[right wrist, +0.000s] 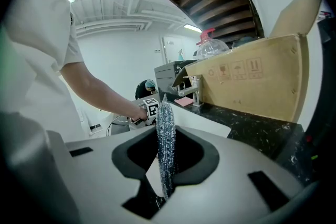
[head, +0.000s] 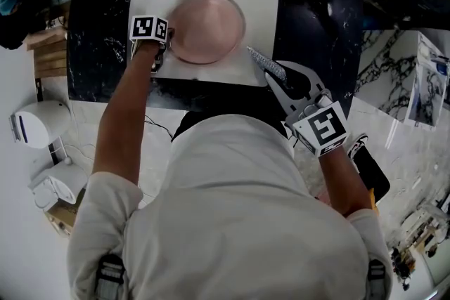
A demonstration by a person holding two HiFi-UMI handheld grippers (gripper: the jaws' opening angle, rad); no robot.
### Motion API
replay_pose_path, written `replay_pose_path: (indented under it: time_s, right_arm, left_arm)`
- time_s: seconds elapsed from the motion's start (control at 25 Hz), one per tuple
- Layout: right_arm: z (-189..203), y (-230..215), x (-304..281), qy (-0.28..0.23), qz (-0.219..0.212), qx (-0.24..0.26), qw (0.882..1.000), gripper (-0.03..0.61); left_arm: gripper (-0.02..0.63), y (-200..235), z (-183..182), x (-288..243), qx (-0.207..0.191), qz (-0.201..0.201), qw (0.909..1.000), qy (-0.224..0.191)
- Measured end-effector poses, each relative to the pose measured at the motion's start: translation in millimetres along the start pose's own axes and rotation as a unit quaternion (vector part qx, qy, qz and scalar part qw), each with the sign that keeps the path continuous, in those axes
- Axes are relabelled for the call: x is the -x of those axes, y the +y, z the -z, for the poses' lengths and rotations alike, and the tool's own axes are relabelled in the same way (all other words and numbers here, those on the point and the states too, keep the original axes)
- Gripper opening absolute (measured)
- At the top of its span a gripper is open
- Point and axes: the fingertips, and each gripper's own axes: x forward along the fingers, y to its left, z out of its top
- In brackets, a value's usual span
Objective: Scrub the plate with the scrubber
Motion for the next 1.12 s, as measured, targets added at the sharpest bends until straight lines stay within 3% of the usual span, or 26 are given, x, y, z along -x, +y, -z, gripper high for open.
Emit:
replay_pose_path:
  time_s: [0.28, 0.6, 0.88, 1.12]
  right_arm:
    - [-1.3, -1.2, -16.2, -0.002, -0.012, -0.003, 1.000, 0.078]
    - [-18.7, 18.9, -40.1, -0.015, -0.034, 0.019, 0.999, 0.078]
    - [-38.3, 43.4, -65.2, -0.028, -0.043, 0.044, 0.998, 0.078]
    - [-61.7, 69.3, -100.4, -0.036, -0.046, 0.097, 0.994, 0.078]
  left_arm:
    - [0.016, -4.4, -15.4, 30.4, 0.054, 0.014, 0.9960, -0.070]
    - [0.013, 2.7, -22.7, 93.7, 0.017, -0.025, 0.9893, -0.142]
    - [0.015, 13.1, -9.1, 158.4, 0.041, -0.028, 0.9748, -0.217]
    - [0.014, 11.7, 7.8, 210.4, 0.045, -0.026, 0.9577, -0.283]
